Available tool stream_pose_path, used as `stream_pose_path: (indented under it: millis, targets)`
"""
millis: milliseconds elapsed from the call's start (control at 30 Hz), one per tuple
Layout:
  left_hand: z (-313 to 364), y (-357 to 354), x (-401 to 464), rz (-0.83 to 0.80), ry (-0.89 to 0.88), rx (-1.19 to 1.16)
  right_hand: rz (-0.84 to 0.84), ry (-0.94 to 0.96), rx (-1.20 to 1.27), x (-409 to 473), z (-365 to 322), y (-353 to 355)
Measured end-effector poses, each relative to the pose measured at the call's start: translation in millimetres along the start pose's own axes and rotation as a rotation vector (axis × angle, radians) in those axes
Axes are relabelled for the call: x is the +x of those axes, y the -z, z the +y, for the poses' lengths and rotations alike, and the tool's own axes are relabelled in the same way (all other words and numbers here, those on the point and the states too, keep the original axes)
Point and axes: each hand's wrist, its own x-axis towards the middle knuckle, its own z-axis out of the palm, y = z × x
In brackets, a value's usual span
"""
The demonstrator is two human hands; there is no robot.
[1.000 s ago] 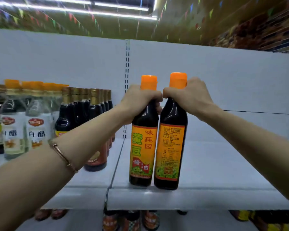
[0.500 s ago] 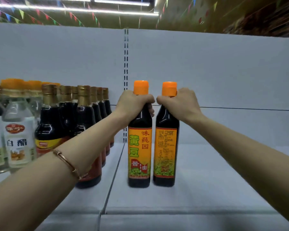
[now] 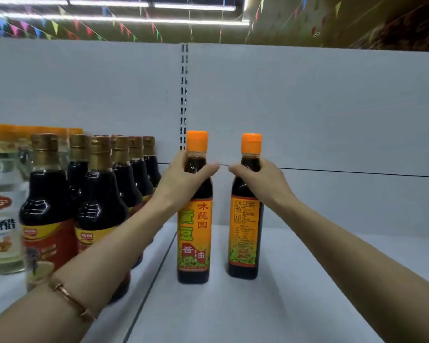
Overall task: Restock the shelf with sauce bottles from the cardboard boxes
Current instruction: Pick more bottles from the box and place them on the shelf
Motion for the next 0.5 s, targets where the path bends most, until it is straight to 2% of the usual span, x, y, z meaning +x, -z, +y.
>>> stream_pose_path:
  millis: [133,300,500]
  targets:
    - [-21,-5,-46,0.003,0.124,0.017,-0.001,0.001,-0.120,-1,2,7]
    - [-28,-1,-55,-0.139,0.126,0.123,-0.135,-0.028,0.208,-3,11,12]
    - [-39,-3,-46,-0.042,0.197,0.140,-0.314,-0.034,0.252,3,18,15]
